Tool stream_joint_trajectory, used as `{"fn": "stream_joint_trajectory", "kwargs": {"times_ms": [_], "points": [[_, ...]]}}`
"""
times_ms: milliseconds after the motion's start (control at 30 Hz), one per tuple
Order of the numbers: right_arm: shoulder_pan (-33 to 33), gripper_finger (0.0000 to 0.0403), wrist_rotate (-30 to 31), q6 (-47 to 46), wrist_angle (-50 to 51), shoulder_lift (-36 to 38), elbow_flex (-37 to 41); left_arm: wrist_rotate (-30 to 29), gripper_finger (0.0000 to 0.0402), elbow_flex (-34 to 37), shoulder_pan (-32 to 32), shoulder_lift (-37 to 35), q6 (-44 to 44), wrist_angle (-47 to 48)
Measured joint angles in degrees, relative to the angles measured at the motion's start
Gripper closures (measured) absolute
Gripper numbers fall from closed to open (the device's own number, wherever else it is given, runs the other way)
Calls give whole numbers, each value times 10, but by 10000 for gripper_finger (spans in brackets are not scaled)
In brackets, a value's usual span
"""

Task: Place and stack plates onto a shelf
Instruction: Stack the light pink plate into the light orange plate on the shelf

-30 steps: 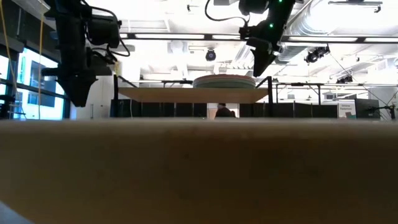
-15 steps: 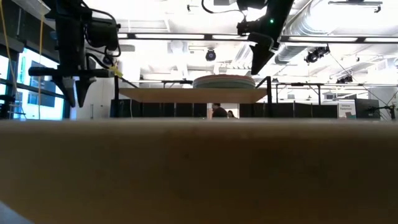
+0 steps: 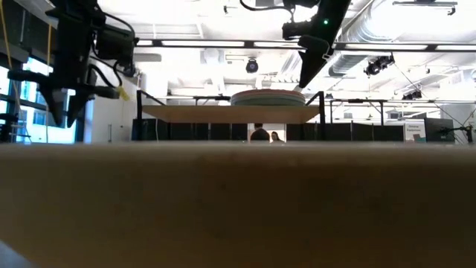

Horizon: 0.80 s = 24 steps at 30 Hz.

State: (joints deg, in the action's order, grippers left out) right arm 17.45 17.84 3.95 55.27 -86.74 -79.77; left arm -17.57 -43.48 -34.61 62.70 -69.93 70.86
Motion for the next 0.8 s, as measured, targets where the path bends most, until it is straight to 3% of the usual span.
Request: {"fn": "stream_joint_trajectory", "kwargs": {"times_ms": [367,800], "points": [[-2,299,0,-7,5,0,0,-6,330,0,-15,25,-127,-23],[-3,299,0,-11,17,0,0,-16,330,0,-81,126,-119,-86]]}}
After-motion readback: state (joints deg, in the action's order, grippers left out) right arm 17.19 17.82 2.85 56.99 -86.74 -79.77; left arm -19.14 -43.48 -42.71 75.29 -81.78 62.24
